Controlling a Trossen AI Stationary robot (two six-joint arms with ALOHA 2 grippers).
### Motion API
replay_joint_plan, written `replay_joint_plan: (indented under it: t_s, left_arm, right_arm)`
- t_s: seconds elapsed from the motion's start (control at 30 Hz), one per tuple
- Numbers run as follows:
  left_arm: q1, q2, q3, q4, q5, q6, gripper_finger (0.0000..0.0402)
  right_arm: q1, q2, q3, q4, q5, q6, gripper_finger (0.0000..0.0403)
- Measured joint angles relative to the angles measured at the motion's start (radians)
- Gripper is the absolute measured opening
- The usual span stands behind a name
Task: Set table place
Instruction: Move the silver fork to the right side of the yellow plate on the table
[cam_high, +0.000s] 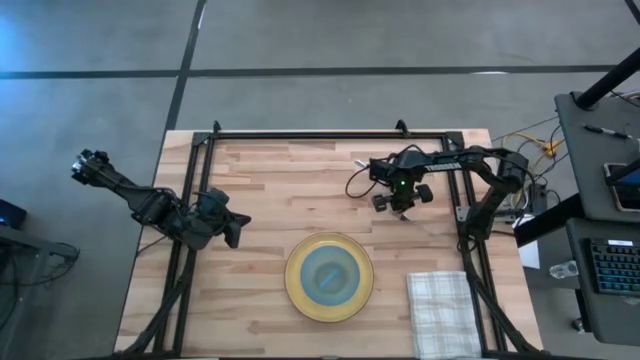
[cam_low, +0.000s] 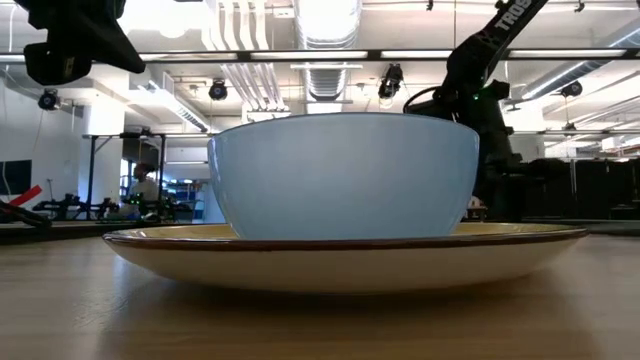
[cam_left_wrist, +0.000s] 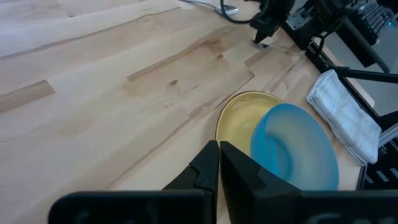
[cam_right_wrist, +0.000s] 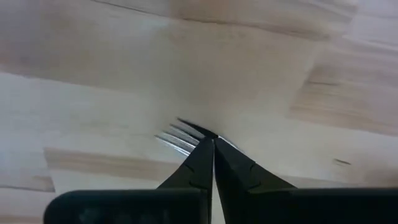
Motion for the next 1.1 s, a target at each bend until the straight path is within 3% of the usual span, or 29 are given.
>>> replay_joint_plan:
  t_s: [0.43, 0.77, 1.1]
  left_arm:
    - [0.000, -0.001, 0.000, -0.001, 0.001, -0.001, 0.0000]
    - [0.000, -0.001, 0.000, -0.001, 0.000, -0.001, 0.0000]
    - [0.000, -0.001, 0.000, 0.000, 0.000, 0.000, 0.0000]
  right_arm:
    - [0.008, 0.057, 0.034, 0.067, 0.003, 0.028, 0.0009]
    - [-0.007, 0.056, 0.018, 0.215, 0.050, 0.240, 0.0009]
    - [0.033, 0.019, 0.012, 0.151, 0.182, 0.467, 0.0009]
